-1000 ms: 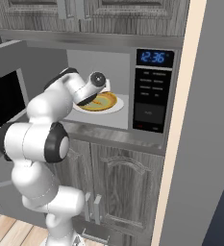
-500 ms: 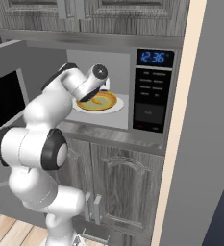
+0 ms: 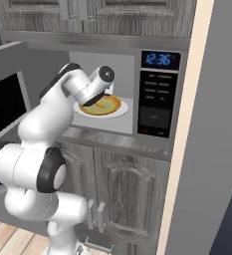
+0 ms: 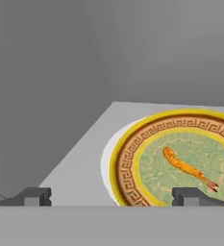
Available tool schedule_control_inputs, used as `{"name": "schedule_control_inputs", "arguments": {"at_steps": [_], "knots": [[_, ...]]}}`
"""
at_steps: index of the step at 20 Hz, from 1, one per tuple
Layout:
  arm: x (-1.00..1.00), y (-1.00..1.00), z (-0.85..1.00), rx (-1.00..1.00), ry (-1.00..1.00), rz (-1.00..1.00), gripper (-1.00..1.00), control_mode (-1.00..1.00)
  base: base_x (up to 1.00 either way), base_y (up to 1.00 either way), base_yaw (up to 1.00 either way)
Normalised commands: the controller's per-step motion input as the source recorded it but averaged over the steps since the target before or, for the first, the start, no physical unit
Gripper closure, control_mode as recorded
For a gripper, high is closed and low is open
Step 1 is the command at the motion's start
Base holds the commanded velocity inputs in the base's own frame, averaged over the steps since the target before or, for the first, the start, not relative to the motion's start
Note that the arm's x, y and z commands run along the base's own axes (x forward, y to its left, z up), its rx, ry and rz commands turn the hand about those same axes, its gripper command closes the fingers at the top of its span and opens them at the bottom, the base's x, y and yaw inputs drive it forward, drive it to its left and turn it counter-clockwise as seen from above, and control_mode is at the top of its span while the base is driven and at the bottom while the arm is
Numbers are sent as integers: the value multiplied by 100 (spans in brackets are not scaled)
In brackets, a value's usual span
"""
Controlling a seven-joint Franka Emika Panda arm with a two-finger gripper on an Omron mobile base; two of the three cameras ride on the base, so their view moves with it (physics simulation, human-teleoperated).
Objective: Pick the shrimp from the counter and place it in the microwave. Then turn on the microwave.
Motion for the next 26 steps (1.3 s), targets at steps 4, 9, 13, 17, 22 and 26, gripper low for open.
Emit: {"name": "schedule_control_inputs", "arguments": {"at_steps": [4, 9, 13, 17, 22, 26], "knots": [[-44, 0, 10, 6, 0, 0, -100, -100, 0, 0, 0], [-45, 0, 13, 2, 0, 0, -100, -100, 0, 0, 0], [-42, 0, 17, 0, 2, 0, -100, -100, 0, 0, 0], [-47, 0, 11, 0, 0, 0, -100, -100, 0, 0, 0], [-49, 0, 6, 0, -1, 0, -100, -100, 0, 0, 0], [-52, 0, 3, 0, -2, 0, -100, -100, 0, 0, 0]]}}
